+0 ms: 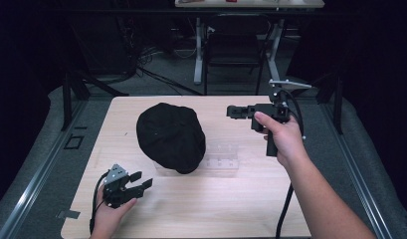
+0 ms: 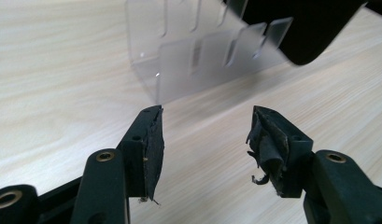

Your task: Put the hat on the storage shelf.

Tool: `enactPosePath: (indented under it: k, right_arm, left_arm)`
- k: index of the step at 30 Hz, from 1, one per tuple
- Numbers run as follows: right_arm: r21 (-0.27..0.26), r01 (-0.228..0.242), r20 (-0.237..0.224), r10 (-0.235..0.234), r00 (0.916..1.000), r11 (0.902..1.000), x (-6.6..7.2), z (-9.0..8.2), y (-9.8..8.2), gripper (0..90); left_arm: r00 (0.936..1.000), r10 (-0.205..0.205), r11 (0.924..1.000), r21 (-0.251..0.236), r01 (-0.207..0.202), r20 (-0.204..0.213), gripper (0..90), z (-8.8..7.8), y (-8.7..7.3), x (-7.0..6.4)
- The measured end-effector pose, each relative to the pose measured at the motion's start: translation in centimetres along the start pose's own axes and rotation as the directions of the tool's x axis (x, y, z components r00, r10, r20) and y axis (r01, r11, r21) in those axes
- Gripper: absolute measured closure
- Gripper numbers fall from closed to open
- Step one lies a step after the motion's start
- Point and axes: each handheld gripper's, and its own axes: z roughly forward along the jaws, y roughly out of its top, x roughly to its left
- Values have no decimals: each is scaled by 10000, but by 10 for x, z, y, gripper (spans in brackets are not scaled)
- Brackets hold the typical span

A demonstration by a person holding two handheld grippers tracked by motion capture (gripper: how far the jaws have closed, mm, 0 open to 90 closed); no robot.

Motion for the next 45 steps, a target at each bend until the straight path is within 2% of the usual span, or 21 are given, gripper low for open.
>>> enactPosePath:
  k: [5,6,7,10,20,29,32,34,36,38,40,41,42,43,45]
  right_arm:
    - [-166,7,196,-3,9998,9999,-7,-6,-4,650]
    - [-219,64,263,-58,9996,9997,-8,-8,-5,645]
    - [-272,63,345,-54,9994,9996,-9,-9,-5,645]
    - [-296,300,623,-281,9977,9991,-10,-14,-7,643]
    - [-483,706,1089,-650,9919,9963,-13,-25,-18,594]
    - [-708,1049,1763,-911,9801,9920,-23,-42,-31,524]
    - [-733,1284,2070,-1108,9720,9890,-27,-47,-37,505]
    - [-750,1540,2362,-1325,9626,9852,-29,-49,-41,482]
    - [-749,1958,2792,-1679,9454,9778,-29,-50,-47,466]
    - [-570,2427,3224,-2122,9225,9684,-29,-50,-54,457]
    - [-458,2691,3479,-2372,9070,9620,-30,-49,-60,448]
    - [-266,2881,3716,-2580,8918,9572,-31,-47,-64,445]
    - [-231,3042,3856,-2722,8816,9523,-31,-46,-67,439]
    - [-225,3205,3962,-2859,8725,9470,-32,-45,-72,433]
    - [-57,3340,4092,-3026,8608,9425,-34,-43,-77,427]
  left_arm:
    - [9993,-364,9993,-112,363,-68,449,0,-3,8]
    - [9993,-355,9994,22,355,-67,448,-1,-3,9]
    - [9991,-417,9991,-124,416,-87,448,0,-4,10]
    - [9989,-438,9990,-46,438,-152,448,1,-4,11]
    - [9991,-416,9991,94,417,-110,444,5,-5,8]
    - [9991,-413,9990,145,415,-81,443,6,-5,8]
    - [9991,-415,9990,131,416,-79,443,6,-5,7]
    - [9991,-418,9989,210,419,-88,443,6,-5,7]
    - [9991,-416,9989,202,418,-95,442,7,-5,7]
    - [9990,-435,9989,153,437,-109,441,7,-6,7]
    - [9990,-433,9989,165,435,-106,441,7,-6,7]
    - [9990,-444,9989,152,446,-103,441,7,-6,7]
    - [9990,-438,9989,166,439,-98,441,7,-6,7]
    - [9990,-435,9989,167,436,-94,440,7,-6,7]
    - [9990,-431,9989,158,432,-87,440,7,-6,6]
